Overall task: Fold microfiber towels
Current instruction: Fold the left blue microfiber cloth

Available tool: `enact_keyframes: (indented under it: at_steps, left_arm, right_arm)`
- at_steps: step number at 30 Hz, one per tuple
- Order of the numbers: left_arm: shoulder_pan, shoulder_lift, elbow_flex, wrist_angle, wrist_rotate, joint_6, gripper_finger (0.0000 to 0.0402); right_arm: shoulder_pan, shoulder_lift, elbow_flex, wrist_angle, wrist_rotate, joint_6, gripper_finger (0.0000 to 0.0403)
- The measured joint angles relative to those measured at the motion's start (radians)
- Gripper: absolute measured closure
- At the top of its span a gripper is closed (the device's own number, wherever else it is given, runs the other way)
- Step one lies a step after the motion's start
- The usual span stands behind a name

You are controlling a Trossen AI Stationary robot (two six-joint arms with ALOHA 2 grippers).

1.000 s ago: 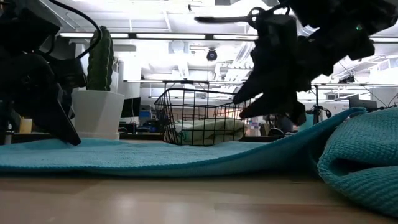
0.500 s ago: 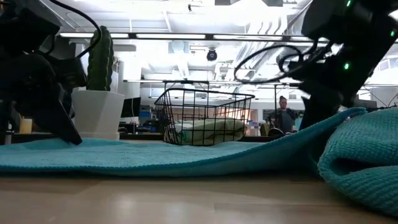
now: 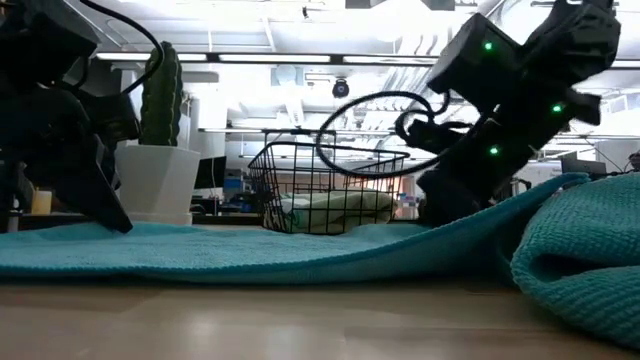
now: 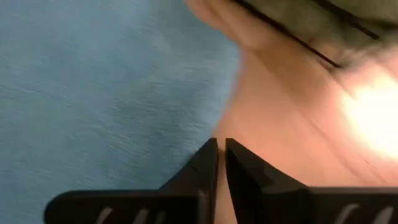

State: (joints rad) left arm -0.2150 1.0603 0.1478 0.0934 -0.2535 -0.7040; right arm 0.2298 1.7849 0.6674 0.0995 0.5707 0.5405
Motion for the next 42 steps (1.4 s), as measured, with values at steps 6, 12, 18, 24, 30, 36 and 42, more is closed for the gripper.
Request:
enact_keyframes:
  at_steps: [6,12,18,24,30,36,42]
  left_arm:
    - [0.000,0.000,0.000,-0.008,0.000,0.000,0.0216]
    - [0.000,0.000,0.000,-0.017,0.000,0.000,0.0216]
    - [0.000,0.000,0.000,-0.022,-0.003,0.000,0.0215]
    - [0.000,0.000,0.000,-0.022,-0.004,0.000,0.0215]
    - [0.000,0.000,0.000,-0.020,-0.004,0.000,0.0215]
    - [0.000,0.000,-0.001,-0.019,-0.004,0.000,0.0215]
    - [0.000,0.000,-0.001,-0.020,-0.004,0.000,0.0216]
  right_arm:
    - [0.010,-0.008,0.023,0.225,-0.244,-0.103,0.0399]
    - [0.082,0.004,0.124,0.258,-0.264,-0.171,0.0401]
    - [0.146,0.002,0.245,0.071,-0.209,-0.224,0.0401]
    - [0.141,0.002,0.326,-0.006,-0.153,-0.198,0.0391]
    - [0.103,0.060,0.355,-0.006,-0.213,-0.164,0.0300]
    - [0.044,0.157,0.374,-0.003,-0.216,0.114,0.0197]
    - [-0.001,0.178,0.373,0.036,-0.283,0.188,0.0151]
